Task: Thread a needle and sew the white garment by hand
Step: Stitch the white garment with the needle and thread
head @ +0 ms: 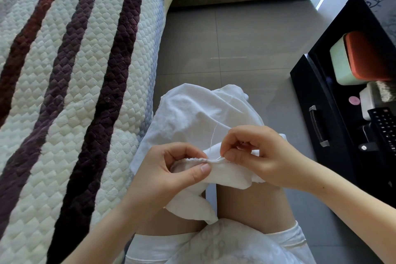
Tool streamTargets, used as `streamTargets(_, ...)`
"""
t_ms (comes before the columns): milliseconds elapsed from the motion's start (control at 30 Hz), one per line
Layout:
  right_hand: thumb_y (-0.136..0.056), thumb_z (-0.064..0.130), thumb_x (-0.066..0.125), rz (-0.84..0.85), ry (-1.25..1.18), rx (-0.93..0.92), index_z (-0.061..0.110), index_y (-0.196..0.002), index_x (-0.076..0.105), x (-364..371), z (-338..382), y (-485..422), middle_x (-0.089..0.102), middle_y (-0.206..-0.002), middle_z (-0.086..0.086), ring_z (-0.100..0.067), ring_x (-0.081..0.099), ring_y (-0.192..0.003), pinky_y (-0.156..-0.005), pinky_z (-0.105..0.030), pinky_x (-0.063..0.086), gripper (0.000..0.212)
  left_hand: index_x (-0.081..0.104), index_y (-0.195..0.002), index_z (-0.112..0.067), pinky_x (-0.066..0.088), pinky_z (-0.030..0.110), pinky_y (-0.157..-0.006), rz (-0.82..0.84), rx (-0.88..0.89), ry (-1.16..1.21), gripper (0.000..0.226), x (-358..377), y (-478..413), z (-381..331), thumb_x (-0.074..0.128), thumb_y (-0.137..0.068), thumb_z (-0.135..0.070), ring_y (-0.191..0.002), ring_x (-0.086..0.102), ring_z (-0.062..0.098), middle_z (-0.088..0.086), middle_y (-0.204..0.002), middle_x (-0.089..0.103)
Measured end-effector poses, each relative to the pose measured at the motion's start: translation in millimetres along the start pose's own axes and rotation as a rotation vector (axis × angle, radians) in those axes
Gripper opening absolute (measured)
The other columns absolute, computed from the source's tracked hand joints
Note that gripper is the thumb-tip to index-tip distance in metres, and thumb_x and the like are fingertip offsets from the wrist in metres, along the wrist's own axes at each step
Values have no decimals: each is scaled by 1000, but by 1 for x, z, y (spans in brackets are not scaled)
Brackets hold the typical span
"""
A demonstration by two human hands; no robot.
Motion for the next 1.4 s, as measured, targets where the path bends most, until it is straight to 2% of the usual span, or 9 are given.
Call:
streamTargets(333, -85, 12, 58, 14, -68, 18, 29, -79, 61, 4, 5, -1, 61, -75, 19, -3, 54, -70, -66, -14, 40, 18, 75, -70, -22, 41, 11, -52, 19, -33, 47, 21, 3, 0, 1, 74, -57, -39, -54, 55, 1, -8, -61, 65)
streamTargets(567, -84, 9, 57, 36, -254, 63, 23, -77, 62, 7, 5, -1, 61, -69, 17, 0, 53, -66, -64, -11, 40, 16, 75, -74, -19, 48, 17, -57, 74, -57, 116, 22, 2, -1, 4, 73, -60, -35, -63, 62, 11, 1, -68, 69)
streamTargets(1000, -84, 12, 58, 17, -334, 103, 19, -77, 64, 11, -1, 1, 62, -70, 7, -4, 54, -66, -62, -18, 43, 11, 75, -72, -21, 46, 16, -54, 61, -39, 102, 19, 2, 0, 2, 73, -60, -36, -61, 60, 8, -2, -65, 67)
streamTargets(1233, -85, 11, 55, 25, -398, 82, 17, -80, 61, 18, 4, 2, 60, -69, 5, -5, 53, -64, -60, -18, 43, 10, 74, -74, -19, 44, 18, -56, 69, -23, 48, 23, 5, 0, 2, 72, -64, -40, -63, 58, 12, 1, -67, 66)
streamTargets(1300, -87, 11, 56, 18, -358, 57, 18, -82, 61, 17, 4, 4, 60, -71, 7, -3, 53, -64, -60, -16, 42, 10, 74, -73, -19, 46, 17, -57, 77, -29, 81, 20, 6, 0, 2, 72, -64, -38, -63, 60, 11, 0, -67, 67)
streamTargets(1400, -88, 21, 57, -86, -31, -55, 25, -86, 61, 6, 1, 5, 61, -79, 17, -1, 54, -72, -66, -15, 41, 5, 74, -72, -19, 47, 16, -57, 89, -50, 151, 18, 6, 1, 2, 73, -64, -35, -64, 62, 9, 0, -68, 68)
Point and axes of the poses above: each hand's wrist, its own y-axis away from the middle knuckle, its own x-axis out of the palm, z = x × y, the point moved 4 cm from there along -y, towards the middle knuckle
